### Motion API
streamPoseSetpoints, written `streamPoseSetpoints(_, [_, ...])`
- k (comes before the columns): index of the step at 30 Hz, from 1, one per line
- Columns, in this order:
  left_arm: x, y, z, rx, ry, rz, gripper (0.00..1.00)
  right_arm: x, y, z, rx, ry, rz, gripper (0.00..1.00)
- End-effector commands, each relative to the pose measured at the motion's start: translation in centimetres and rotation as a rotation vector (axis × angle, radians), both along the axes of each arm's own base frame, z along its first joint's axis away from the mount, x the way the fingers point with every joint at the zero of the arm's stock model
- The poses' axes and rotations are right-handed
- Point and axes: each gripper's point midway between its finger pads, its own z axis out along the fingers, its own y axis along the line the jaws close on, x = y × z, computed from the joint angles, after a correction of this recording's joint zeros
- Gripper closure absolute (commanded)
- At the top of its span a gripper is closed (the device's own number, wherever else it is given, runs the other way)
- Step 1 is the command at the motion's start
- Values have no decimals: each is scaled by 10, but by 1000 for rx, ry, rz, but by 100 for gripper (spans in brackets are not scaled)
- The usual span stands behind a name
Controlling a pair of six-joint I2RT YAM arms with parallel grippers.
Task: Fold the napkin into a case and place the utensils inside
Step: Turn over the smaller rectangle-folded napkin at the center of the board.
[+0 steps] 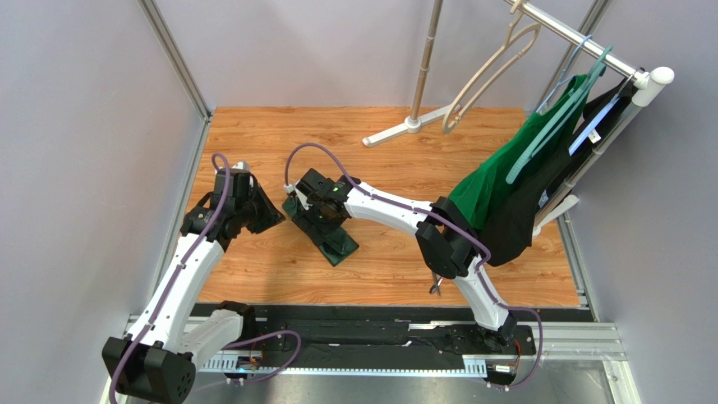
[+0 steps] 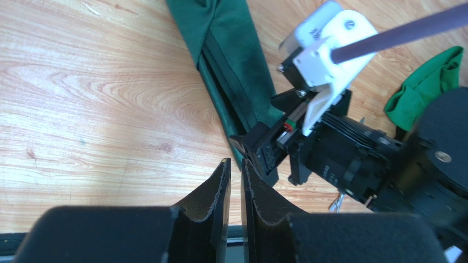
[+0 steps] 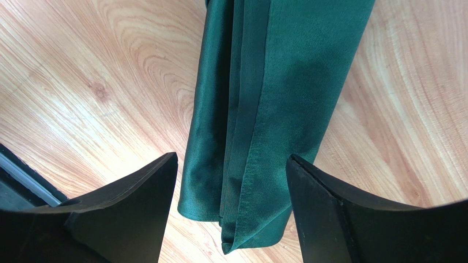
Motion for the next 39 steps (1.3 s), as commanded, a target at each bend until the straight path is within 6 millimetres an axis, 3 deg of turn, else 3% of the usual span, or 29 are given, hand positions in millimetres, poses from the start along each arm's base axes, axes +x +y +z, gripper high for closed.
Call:
streamPoseSetpoints(1, [4,-3,15,-31,-54,-18,80,4,10,8,39,-25,3,23])
streamPoseSetpoints(13, [-2,-2,17,-31,-68,-17,80,-4,18,-5,31,-4,6,29])
streamPoseSetpoints(24, [-3,-2,17,-37,-72,-18,80,-15,23,-33,-51,-38,-23,34])
streamPoseSetpoints(30, [-3,-1,17,-33,-75,-21,80,-12,16,-53,-120,-71,-65,49])
streamPoseSetpoints(32, [-3,-1,18,-32,-75,-21,80,-10,13,-55,-127,-83,-75,58])
streamPoseSetpoints(39, [-6,1,18,-30,-81,-17,80,-7,20,-47,-102,-92,-85,86])
